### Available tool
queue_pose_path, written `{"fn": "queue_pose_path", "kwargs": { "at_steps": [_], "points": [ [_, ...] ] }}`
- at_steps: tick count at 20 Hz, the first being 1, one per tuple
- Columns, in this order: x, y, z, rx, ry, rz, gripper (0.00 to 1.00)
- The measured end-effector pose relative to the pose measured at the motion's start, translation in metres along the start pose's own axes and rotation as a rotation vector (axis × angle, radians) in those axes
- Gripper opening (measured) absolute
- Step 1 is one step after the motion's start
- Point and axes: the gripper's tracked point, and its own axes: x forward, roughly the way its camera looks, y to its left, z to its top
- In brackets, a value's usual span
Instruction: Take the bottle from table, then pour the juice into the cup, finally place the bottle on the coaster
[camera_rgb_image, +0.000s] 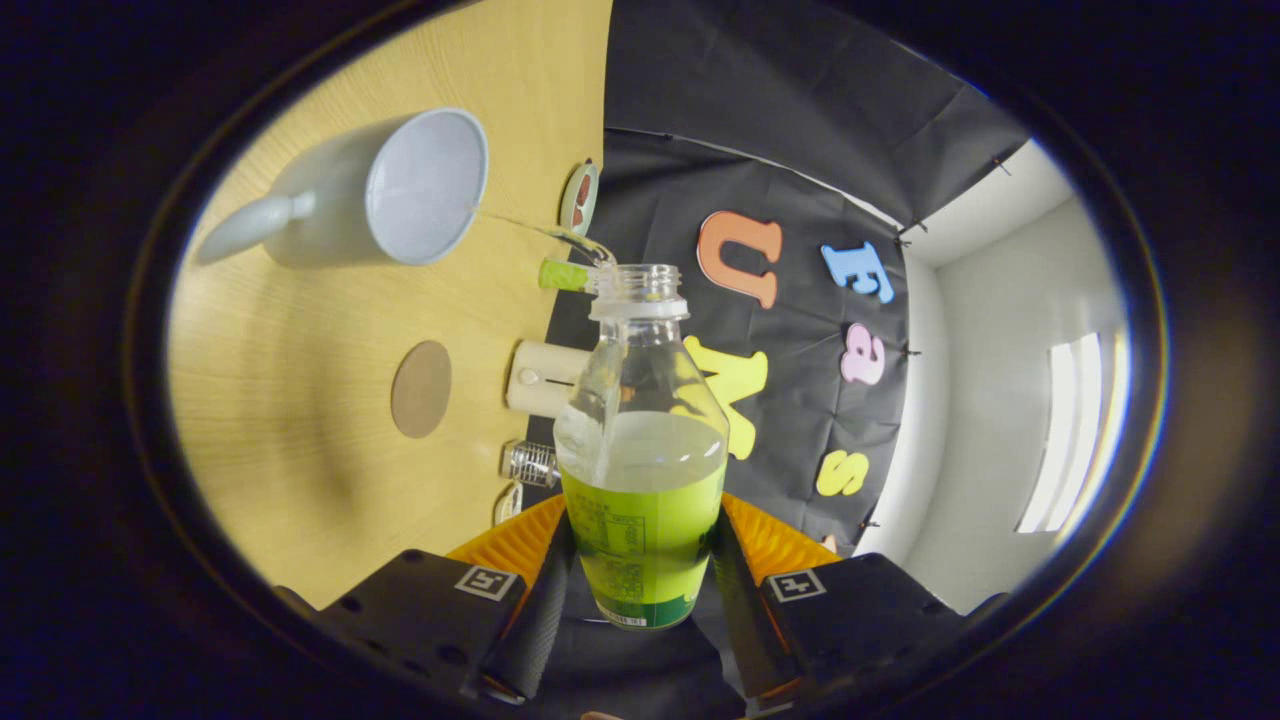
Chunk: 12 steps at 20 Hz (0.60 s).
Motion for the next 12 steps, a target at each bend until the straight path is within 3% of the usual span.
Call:
{"fn": "queue_pose_path", "kwargs": {
  "at_steps": [12],
  "points": [
    [0.0026,-0.0102,0.004,-0.046,-0.004,-0.013,0.76]
  ]
}}
